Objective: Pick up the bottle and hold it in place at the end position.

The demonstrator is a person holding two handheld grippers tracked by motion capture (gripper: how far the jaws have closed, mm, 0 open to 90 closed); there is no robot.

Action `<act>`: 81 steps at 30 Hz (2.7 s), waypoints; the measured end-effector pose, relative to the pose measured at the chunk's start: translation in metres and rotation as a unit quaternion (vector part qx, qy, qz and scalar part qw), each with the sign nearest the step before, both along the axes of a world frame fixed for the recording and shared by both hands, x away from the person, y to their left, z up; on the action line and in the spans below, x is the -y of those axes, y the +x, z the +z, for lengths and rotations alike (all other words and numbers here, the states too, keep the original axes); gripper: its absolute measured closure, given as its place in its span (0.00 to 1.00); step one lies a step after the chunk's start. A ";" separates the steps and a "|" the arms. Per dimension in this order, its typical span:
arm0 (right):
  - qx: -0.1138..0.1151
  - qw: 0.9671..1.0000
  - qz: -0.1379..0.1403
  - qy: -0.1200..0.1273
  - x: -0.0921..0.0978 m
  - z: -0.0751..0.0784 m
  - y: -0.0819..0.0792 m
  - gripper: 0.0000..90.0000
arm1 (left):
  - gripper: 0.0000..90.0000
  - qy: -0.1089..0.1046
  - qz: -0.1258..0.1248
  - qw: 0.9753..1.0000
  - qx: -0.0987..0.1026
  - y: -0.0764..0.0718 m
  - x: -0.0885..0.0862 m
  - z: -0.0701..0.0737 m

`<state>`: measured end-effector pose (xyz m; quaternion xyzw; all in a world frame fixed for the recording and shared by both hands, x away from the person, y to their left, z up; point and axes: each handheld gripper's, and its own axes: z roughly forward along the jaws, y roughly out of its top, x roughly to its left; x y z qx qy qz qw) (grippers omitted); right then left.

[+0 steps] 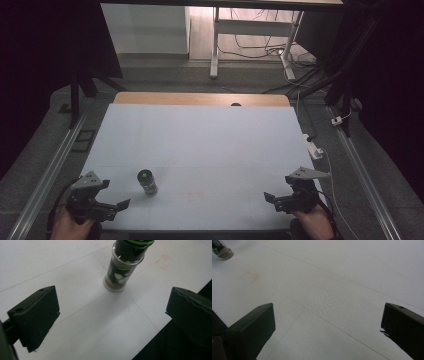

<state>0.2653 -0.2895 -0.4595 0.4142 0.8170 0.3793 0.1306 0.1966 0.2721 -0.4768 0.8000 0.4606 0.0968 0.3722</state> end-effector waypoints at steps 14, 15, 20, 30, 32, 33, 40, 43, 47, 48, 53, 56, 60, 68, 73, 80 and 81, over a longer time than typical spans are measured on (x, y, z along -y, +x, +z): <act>-0.003 1.000 0.002 -0.001 0.000 0.000 0.000 0.00 | 0.00 -0.011 -0.030 0.999 0.019 0.017 0.014 -0.001; -0.003 1.000 0.003 -0.002 0.000 0.000 0.000 0.00 | 0.00 -0.010 -0.030 0.999 0.021 0.018 0.015 -0.002; -0.004 1.000 0.004 -0.003 -0.001 -0.001 0.001 0.00 | 0.00 -0.007 -0.031 0.999 0.023 0.024 0.022 -0.001; -0.005 1.000 0.006 -0.007 -0.002 -0.001 0.001 0.00 | 0.00 0.004 -0.043 0.999 0.011 0.046 0.034 -0.004; -0.005 1.000 0.006 -0.007 -0.002 -0.001 0.001 0.00 | 0.00 0.012 -0.051 0.999 0.009 0.049 0.036 -0.007; -0.005 1.000 0.007 -0.007 -0.002 -0.001 0.001 0.00 | 0.00 0.016 -0.054 0.998 0.008 0.050 0.037 -0.008; -0.005 1.000 0.009 -0.011 -0.002 -0.001 0.001 0.00 | 0.00 0.036 -0.081 0.996 -0.001 0.060 0.045 -0.016; -0.006 1.000 0.009 -0.011 -0.003 -0.001 0.001 0.00 | 0.00 0.045 -0.089 0.995 -0.004 0.063 0.048 -0.019; -0.006 1.000 0.010 -0.011 -0.002 -0.001 0.001 0.00 | 0.06 0.052 -0.096 0.994 -0.017 0.067 0.049 -0.023; -0.006 1.000 0.010 -0.011 -0.003 -0.001 0.001 0.00 | 0.08 0.055 -0.097 0.994 -0.018 0.067 0.050 -0.024; -0.005 1.000 0.011 -0.012 -0.003 -0.001 0.001 0.00 | 0.21 0.073 -0.115 0.991 -0.018 0.068 0.052 -0.028; -0.005 1.000 0.011 -0.012 -0.003 -0.001 0.001 0.00 | 0.35 0.081 -0.119 0.990 -0.011 0.068 0.052 -0.029; -0.005 1.000 0.011 -0.012 -0.003 -0.001 0.001 0.00 | 0.46 0.080 -0.130 0.988 -0.007 0.069 0.051 -0.028; -0.005 1.000 0.011 -0.013 -0.003 -0.001 0.001 0.00 | 0.59 0.087 -0.148 0.985 -0.003 0.069 0.056 -0.027; -0.005 1.000 0.011 -0.013 -0.003 -0.001 0.001 0.00 | 0.59 0.094 -0.144 0.985 -0.005 0.069 0.057 -0.025; -0.005 1.000 0.011 -0.013 -0.003 -0.001 0.001 0.00 | 0.60 0.076 -0.143 0.987 -0.002 0.073 0.056 -0.020; -0.005 1.000 0.011 -0.013 -0.003 -0.001 0.001 0.00 | 0.60 0.075 -0.144 0.987 -0.002 0.073 0.057 -0.020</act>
